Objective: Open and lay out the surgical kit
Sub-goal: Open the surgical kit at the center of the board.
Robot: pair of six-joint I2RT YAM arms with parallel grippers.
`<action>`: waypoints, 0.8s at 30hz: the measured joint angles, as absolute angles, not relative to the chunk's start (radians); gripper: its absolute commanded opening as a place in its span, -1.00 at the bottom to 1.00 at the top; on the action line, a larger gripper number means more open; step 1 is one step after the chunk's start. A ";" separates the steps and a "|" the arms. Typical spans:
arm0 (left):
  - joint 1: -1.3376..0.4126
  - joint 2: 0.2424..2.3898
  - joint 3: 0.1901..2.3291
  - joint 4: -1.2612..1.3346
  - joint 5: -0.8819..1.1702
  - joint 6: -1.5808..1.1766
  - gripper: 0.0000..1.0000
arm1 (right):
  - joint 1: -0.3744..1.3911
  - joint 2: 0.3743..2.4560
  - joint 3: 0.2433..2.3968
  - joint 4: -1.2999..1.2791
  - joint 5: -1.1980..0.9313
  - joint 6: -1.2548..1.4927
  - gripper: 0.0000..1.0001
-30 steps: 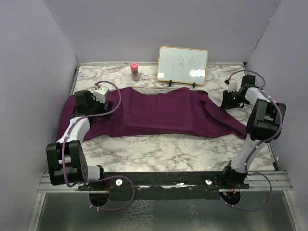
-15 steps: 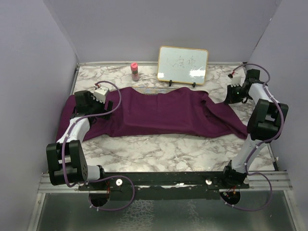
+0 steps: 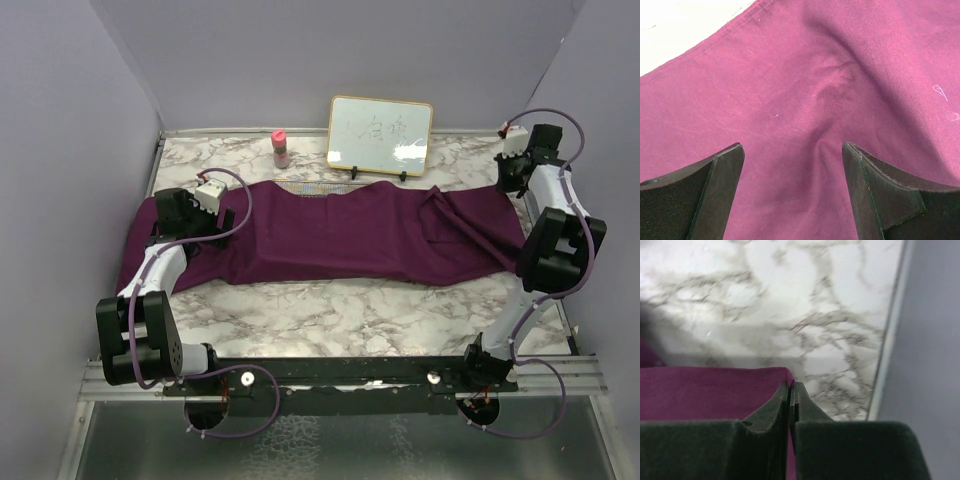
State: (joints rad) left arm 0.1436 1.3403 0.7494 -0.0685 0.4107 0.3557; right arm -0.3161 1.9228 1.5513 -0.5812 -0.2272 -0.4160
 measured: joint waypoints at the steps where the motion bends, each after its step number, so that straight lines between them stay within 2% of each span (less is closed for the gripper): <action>1: 0.144 1.340 0.749 -0.068 0.411 0.356 0.65 | -0.316 1.925 1.560 -0.559 -0.208 -0.416 -0.98; 13: 0.142 1.341 0.749 -0.068 0.407 0.358 0.65 | -0.316 2.057 1.608 -0.346 -0.014 -0.435 -0.96; 24: 0.135 1.346 0.749 -0.069 0.395 0.360 0.64 | -0.316 2.181 1.687 -0.280 0.120 -0.480 -0.33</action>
